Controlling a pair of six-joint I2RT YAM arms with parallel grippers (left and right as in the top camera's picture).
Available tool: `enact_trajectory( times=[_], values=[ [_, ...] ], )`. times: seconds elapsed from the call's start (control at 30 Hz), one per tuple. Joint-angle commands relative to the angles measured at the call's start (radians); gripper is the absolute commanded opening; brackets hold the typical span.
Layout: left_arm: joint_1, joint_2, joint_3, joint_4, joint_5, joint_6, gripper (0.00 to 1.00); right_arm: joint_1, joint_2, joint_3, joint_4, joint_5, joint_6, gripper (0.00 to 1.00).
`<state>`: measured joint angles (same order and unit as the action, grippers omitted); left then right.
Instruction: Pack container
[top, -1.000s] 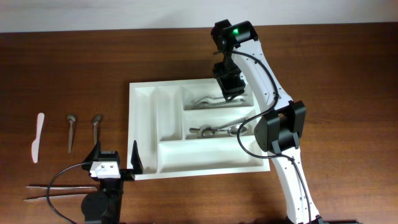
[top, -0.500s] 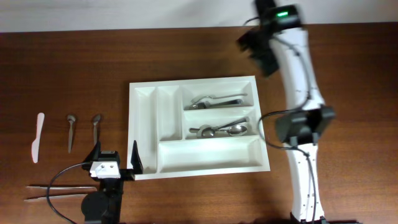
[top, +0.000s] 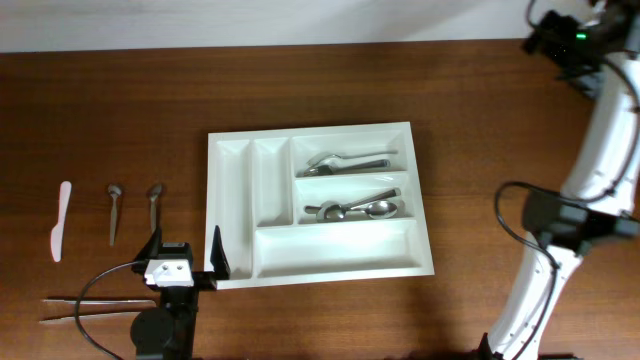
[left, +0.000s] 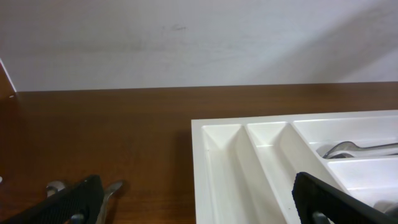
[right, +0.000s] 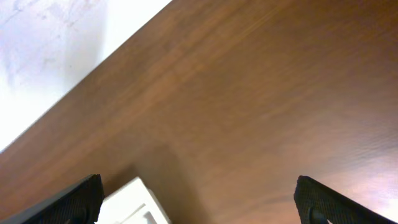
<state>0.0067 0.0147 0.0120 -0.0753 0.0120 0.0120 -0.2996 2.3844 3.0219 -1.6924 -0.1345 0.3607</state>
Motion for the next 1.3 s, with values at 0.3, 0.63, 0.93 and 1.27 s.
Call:
enact_trajectory(
  times=[0.3, 0.63, 0.93, 1.27],
  values=[
    [-0.004, -0.008, -0.003, -0.004, 0.018, 0.019, 0.99, -0.226, -0.323, -0.650, 0.004, -0.013, -0.547, 0.99],
    [-0.004, -0.008, -0.003, -0.004, 0.018, 0.019, 0.99, -0.378, -0.319, -0.868, 0.117, -0.009, -0.406, 0.99],
    [-0.004, -0.008, -0.003, -0.004, 0.018, 0.019, 0.99, -0.388, -0.318, -0.868, 0.186, -0.008, -0.404, 0.99],
    [-0.004, -0.007, -0.003, 0.004, 0.100, 0.010, 0.99, -0.388, -0.317, -0.868, 0.220, -0.012, -0.404, 0.99]
  ],
)
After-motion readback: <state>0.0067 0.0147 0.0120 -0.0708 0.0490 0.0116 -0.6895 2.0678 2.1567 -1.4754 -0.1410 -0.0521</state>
